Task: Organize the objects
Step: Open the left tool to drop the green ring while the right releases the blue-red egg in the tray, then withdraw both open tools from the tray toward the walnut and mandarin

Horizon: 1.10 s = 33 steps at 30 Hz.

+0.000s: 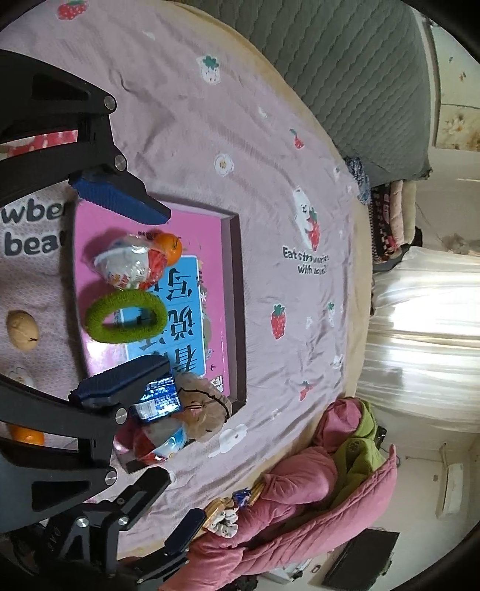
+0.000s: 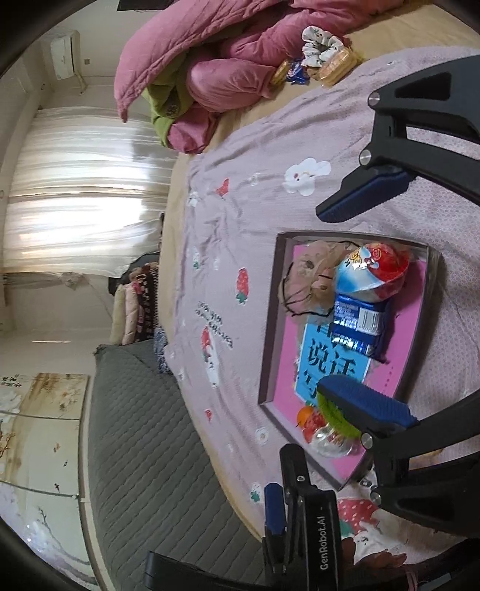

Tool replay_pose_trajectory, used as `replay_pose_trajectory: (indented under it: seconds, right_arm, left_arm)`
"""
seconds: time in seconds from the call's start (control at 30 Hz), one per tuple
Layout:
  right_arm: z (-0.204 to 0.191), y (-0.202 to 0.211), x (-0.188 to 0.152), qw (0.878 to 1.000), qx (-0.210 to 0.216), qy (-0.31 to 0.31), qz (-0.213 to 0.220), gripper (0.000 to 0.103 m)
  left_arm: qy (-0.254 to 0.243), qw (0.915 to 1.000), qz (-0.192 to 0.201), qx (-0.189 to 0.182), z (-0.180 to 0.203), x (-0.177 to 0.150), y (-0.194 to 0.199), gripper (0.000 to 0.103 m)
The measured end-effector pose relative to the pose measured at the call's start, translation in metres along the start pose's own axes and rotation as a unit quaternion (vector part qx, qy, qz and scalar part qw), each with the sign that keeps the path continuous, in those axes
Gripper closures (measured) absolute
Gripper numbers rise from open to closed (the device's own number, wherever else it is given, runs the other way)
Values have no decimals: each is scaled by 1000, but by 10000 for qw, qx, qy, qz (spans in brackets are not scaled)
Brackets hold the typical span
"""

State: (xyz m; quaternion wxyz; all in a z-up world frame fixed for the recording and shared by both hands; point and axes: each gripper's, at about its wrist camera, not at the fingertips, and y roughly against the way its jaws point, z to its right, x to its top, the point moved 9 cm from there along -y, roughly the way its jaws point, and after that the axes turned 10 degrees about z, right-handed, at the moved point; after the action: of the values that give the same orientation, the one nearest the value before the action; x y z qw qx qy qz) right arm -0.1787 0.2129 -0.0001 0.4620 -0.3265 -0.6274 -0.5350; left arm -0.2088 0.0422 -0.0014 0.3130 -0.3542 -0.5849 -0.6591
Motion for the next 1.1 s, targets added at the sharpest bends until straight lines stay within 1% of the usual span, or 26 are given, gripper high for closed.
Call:
replay_pose_trajectory:
  seconds: [0.27,0.77,1.1]
  right_arm:
    - [-13,25,13,9998,0,-72,190,17]
    - [-29,87,9,9996,-143,-34,254,17]
    - [-42,111,4,9996,-132,8,250,17]
  left_arm:
    - [-35,9998,199,76,-5,-7,35,27]
    - [-133,9993,341,-91,7,-26,83,26]
    - [-162,9990,391,-114,6,-36,106,26]
